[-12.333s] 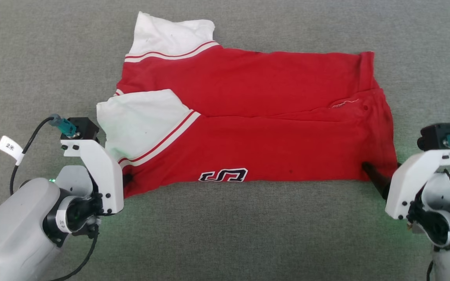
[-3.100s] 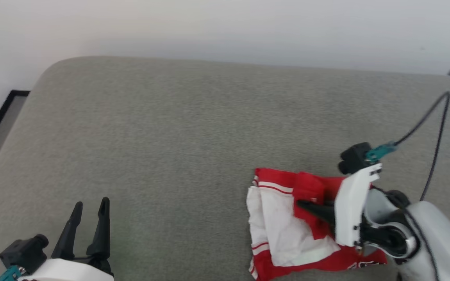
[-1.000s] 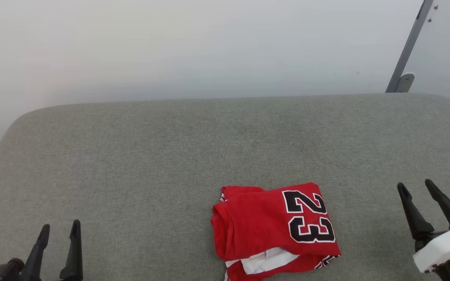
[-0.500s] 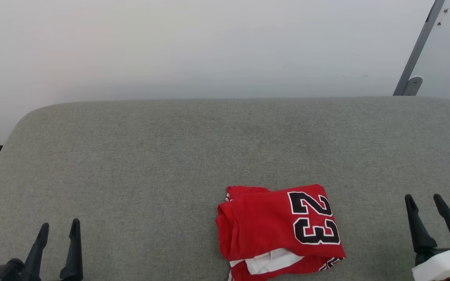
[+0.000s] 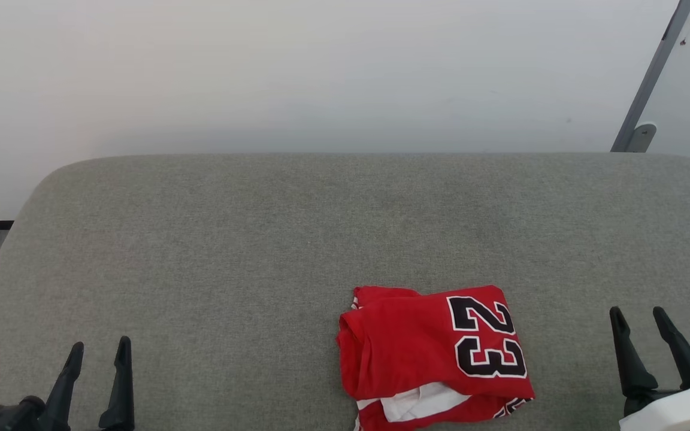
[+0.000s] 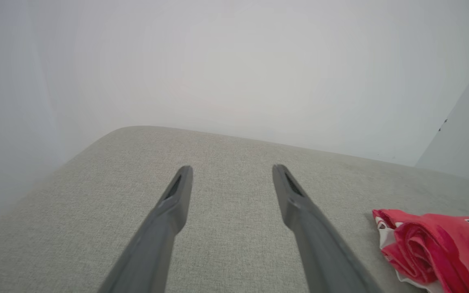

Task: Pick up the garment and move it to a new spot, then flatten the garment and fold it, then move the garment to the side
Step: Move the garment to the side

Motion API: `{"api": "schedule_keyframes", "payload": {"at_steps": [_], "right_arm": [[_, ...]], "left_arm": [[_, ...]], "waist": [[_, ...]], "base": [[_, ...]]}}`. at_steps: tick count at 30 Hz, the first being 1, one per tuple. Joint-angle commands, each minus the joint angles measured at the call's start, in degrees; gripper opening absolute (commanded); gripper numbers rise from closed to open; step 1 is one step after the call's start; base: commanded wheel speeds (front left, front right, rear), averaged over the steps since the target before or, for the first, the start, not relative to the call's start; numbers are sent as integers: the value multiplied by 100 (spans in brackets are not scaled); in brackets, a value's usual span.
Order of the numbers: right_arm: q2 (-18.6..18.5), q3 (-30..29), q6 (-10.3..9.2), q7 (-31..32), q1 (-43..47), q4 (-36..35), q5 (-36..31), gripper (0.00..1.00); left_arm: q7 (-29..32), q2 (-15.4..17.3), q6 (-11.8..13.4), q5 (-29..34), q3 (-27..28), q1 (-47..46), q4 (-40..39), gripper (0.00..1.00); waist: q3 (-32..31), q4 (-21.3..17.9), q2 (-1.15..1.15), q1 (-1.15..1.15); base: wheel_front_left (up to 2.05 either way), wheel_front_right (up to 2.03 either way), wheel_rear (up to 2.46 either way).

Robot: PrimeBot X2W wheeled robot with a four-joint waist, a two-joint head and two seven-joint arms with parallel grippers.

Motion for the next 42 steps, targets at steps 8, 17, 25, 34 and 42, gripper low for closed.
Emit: {"api": "schedule_keyframes", "payload": {"at_steps": [8,17,25,34,42], "right_arm": [[25,102,0,-22,56,73,12,100],[-137,490,0,-23,-99,317,218,100],[-598,1401,0,786,-692,609,839,100],[-1150,2345,0,2392,-1382,667,1532,100],[-1456,2819,0,3763,-2033,915,1846,100]], "left_arm": [[-27,36,-16,7,-79,-57,27,100],[-27,6,-17,8,-116,-92,27,100],[-27,-31,-17,-69,-143,-49,21,100],[-27,-32,-17,-114,-354,-165,74,100],[-27,6,-17,-196,-615,-320,157,100]], "waist": [[-20,53,0,0],[-32,163,0,0],[2,267,0,0],[97,505,0,0],[326,810,0,0]], "base": [[0,0,0],[0,0,0],[0,0,0],[0,0,0],[0,0,0]]}}
